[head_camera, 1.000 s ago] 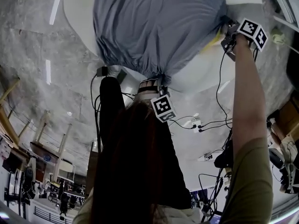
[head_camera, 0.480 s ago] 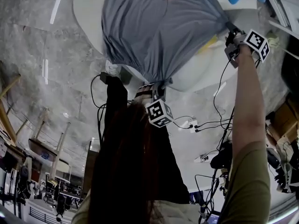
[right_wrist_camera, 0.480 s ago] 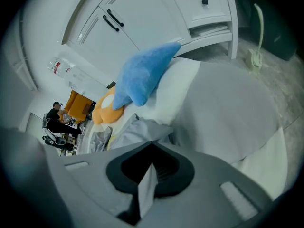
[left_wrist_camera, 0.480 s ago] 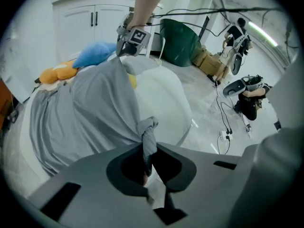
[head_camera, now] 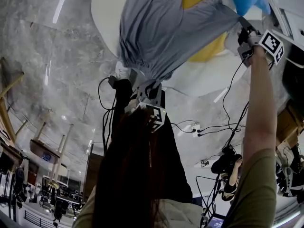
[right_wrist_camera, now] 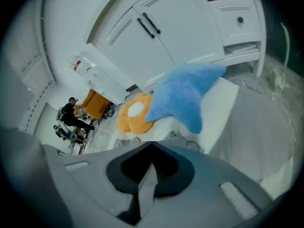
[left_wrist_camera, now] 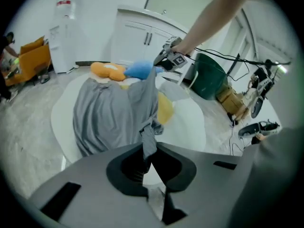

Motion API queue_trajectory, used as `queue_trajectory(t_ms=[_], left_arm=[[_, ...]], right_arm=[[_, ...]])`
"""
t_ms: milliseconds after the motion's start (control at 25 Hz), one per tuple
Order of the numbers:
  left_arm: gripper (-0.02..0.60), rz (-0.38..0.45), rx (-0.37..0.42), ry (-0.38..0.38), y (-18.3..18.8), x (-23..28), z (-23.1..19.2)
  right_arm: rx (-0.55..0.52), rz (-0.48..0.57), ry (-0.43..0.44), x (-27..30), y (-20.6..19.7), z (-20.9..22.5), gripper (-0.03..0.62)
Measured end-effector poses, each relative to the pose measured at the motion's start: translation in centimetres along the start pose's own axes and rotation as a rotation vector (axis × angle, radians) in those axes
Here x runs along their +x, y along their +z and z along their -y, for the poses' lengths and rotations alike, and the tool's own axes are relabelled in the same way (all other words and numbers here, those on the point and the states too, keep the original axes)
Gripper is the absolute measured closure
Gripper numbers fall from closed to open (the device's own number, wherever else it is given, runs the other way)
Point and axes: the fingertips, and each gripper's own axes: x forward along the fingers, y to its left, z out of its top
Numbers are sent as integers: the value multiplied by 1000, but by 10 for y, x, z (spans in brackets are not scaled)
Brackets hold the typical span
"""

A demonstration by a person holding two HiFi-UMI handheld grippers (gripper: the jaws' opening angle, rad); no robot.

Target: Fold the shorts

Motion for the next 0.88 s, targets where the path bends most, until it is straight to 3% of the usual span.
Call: queue_trajectory(t_ms=[360,560,720,880], left_arm=[[554,76,-361,70,-6,-32,-115],[554,58,-475,105,-39,-32,-161],[554,30,-628,93,-73,-21,-188],[554,-13,-660,61,-104,-12,-196]], right_arm=[[-199,-78,154,99,30,-173,591],[-294,-190,195,168,-11,-236,592],[-356,-271,220,220,-54,-278,591],[-469,-371,130,253,-89,-285,591]])
